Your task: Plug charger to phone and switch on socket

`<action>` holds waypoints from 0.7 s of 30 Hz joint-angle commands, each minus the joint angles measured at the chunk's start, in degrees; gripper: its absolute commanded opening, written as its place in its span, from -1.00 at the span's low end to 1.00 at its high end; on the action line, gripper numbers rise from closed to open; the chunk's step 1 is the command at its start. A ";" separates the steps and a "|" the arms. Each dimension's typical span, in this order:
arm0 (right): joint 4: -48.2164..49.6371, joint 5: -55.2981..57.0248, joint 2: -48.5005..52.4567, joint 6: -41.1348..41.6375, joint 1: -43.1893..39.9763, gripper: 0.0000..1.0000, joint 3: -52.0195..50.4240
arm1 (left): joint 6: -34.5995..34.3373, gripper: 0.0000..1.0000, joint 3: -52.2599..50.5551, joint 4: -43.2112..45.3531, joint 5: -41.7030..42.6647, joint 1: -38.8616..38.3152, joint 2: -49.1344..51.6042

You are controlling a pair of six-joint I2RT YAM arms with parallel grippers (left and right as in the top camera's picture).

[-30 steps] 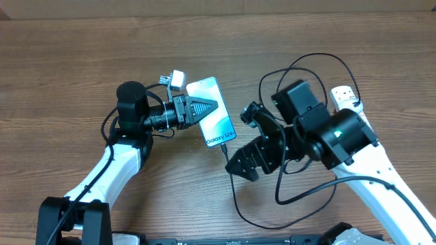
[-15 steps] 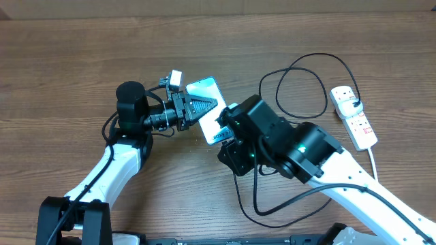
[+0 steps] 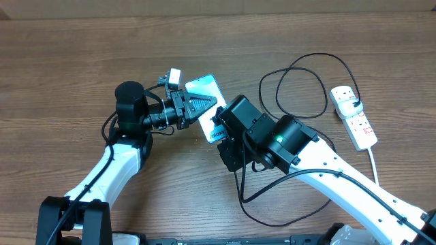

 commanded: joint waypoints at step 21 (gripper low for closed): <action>6.29 -0.59 -0.09 0.24 -0.11 -0.86 5.40 | 11.30 -0.91 0.94 0.61 8.13 -2.67 0.04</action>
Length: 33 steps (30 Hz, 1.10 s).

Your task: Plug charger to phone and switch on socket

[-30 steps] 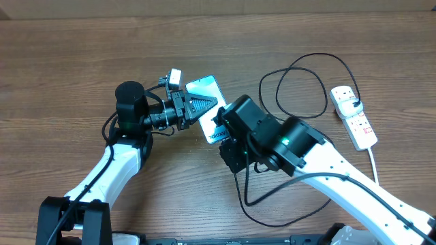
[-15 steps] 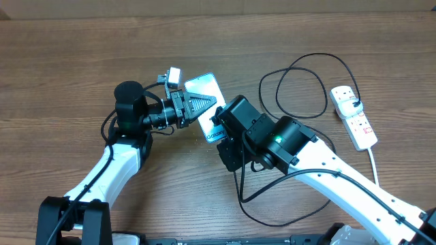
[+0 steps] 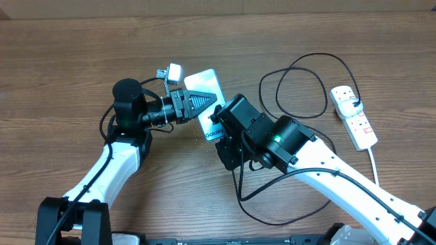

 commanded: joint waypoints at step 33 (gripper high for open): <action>-4.07 2.25 -18.38 -0.52 -9.14 0.38 9.05 | 44.02 -0.88 23.15 -62.29 -16.13 -6.01 9.16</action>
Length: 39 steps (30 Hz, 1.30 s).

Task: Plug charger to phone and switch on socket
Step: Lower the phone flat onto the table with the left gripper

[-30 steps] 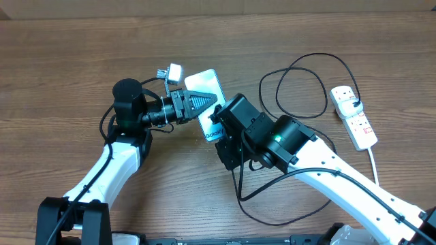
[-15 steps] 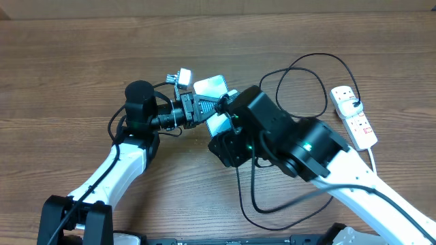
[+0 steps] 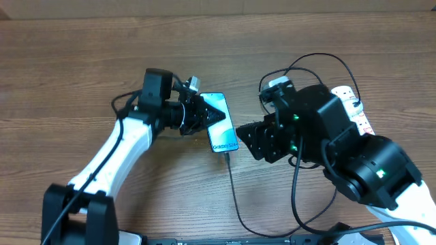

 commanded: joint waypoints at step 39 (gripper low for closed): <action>2.73 1.22 -0.52 1.14 -1.05 0.59 1.51 | 48.09 -0.45 7.26 -17.79 -8.79 10.25 22.05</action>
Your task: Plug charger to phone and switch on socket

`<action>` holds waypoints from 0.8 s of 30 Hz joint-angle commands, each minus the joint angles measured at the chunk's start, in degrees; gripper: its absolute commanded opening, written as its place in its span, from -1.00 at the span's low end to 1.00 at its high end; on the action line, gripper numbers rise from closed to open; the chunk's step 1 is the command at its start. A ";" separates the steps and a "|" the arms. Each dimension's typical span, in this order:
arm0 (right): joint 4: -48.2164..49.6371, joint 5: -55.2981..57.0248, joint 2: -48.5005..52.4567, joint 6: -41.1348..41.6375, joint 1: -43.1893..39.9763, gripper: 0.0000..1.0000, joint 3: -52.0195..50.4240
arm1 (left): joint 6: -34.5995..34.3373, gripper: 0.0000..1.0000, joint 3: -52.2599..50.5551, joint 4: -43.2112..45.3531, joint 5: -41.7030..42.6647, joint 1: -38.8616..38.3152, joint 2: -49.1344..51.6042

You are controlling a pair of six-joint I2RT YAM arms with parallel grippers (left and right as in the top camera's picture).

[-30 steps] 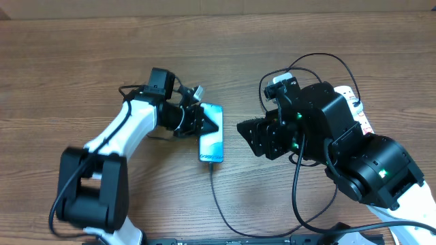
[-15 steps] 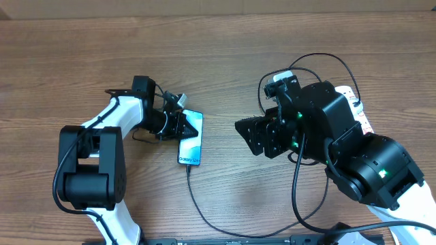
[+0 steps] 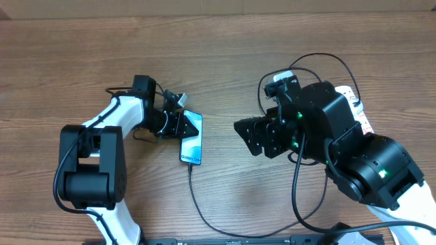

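Note:
The phone (image 3: 193, 141) lies screen up at left of centre, its lit screen showing. My left gripper (image 3: 176, 124) is shut on its upper left edge. A black charger cable (image 3: 195, 197) is plugged into the phone's near end and runs toward the front edge. My right gripper (image 3: 248, 136) hangs to the right of the phone, apart from it, and looks open with nothing between its fingers. The white socket strip (image 3: 364, 121) at the right is mostly hidden behind my right arm; its switch cannot be seen.
The cable's loops (image 3: 305, 62) lie at the back right, beside the strip. The wooden table (image 3: 82, 61) runs to a pale wall along the far edge. My right arm covers much of the right half.
The phone, still held by my left gripper and with the cable in it, now sits further left and nearer the front. My left arm is folded back to the left. The right gripper has barely moved.
At first my left gripper held the phone at centre while my right gripper was pressed against its near end. That held at the second moment. By the third, the right gripper was clear to the right and the cable hung from the phone. Now the phone is further left.

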 commanded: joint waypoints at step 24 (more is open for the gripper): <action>0.68 1.38 3.21 0.07 -0.26 1.00 1.49 | -8.13 -0.21 1.16 -2.10 -11.54 -0.07 0.59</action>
